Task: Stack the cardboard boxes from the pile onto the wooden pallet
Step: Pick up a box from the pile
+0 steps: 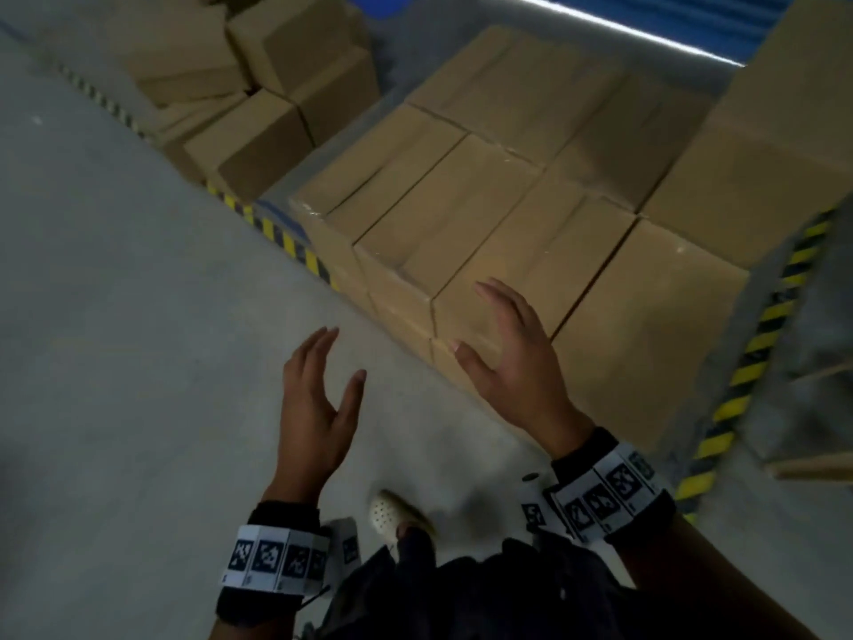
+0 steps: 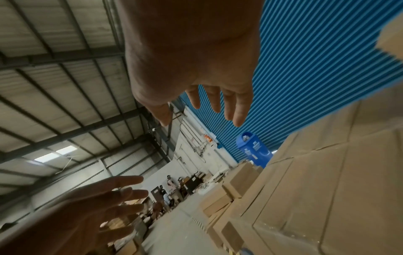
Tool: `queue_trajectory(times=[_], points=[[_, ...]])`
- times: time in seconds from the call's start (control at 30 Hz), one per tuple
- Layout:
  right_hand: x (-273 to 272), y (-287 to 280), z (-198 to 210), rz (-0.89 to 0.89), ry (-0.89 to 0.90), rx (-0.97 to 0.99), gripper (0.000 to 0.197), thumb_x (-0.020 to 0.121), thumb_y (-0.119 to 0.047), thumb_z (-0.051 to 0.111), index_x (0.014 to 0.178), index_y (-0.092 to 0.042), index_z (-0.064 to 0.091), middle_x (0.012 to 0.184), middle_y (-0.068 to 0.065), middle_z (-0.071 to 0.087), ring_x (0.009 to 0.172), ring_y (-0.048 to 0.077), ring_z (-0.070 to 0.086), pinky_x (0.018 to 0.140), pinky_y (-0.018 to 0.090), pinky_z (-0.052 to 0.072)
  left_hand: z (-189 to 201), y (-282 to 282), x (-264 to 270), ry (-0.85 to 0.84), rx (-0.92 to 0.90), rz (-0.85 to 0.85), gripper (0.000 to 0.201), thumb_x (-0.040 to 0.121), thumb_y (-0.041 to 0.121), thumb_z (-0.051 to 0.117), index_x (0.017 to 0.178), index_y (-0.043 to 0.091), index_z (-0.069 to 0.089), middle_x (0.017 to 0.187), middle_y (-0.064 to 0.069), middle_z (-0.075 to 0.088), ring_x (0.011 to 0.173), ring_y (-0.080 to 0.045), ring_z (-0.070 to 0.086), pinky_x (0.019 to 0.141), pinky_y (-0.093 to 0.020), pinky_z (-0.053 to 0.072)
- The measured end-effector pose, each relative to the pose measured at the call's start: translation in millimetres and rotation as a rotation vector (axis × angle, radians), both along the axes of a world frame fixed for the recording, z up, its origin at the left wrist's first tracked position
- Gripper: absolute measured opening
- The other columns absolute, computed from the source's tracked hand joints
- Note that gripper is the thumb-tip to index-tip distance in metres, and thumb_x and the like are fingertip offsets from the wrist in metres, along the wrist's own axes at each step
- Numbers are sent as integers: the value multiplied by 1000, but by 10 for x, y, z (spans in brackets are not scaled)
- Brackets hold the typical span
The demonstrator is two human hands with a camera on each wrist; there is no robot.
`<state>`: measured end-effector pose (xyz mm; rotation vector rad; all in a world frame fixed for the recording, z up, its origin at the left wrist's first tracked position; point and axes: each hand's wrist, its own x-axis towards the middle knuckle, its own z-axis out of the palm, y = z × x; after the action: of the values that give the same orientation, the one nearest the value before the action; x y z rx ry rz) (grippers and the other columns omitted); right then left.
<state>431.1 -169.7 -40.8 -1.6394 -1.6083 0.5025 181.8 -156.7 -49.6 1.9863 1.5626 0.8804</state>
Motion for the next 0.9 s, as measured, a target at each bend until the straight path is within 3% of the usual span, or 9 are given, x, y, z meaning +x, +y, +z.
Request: queue_trajectory(times=[0.07, 0.2, 0.5, 0.73, 0.8, 0.9], points=[[-384, 292, -61, 34, -20, -9, 72, 89, -53, 52, 147, -12, 41, 151, 5, 41, 138, 19, 40, 108, 25, 35, -13, 191, -405, 14, -1, 19, 54, 97, 25, 62, 146, 10, 46, 148, -12, 47, 139, -23, 41, 111, -9, 25], [-1120, 840, -117, 121, -34, -50, 75, 87, -57, 50, 148, -14, 39, 153, 3, 38, 139, 17, 36, 109, 26, 33, 43, 637, -1174, 48, 28, 66, 53, 99, 27, 61, 147, 9, 47, 149, -14, 45, 139, -25, 40, 108, -2, 20], [-2196, 2291, -166, 216, -42, -18, 74, 87, -57, 51, 148, -16, 38, 153, 4, 38, 140, 19, 35, 109, 30, 34, 82, 1937, -2273, 90, 79, 168, 56, 97, 32, 58, 147, 11, 45, 150, -13, 43, 140, -27, 38, 110, -5, 18], [-2750, 4019, -292, 284, 26, 37, 67, 91, -50, 56, 146, -14, 43, 151, 4, 42, 141, 17, 37, 108, 13, 26, 113, 3508, -2794, 132, 102, 209, 57, 97, 33, 58, 148, 12, 44, 152, -11, 42, 142, -26, 37, 111, -19, 26], [-2905, 4557, -245, 279, 55, 50, 64, 91, -45, 60, 145, -13, 45, 150, 6, 43, 140, 19, 39, 109, 16, 29, 212, 3995, -2932, 140, 102, 230, 57, 97, 34, 58, 148, 13, 44, 152, -11, 42, 142, -26, 37, 111, -21, 27], [-3100, 5310, -93, 301, 114, 56, 64, 91, -44, 60, 145, -14, 44, 150, 4, 43, 139, 19, 40, 109, 33, 40, 384, 4706, -3128, 138, 142, 253, 57, 98, 38, 56, 148, 13, 44, 151, -10, 42, 141, -24, 38, 111, -13, 24]])
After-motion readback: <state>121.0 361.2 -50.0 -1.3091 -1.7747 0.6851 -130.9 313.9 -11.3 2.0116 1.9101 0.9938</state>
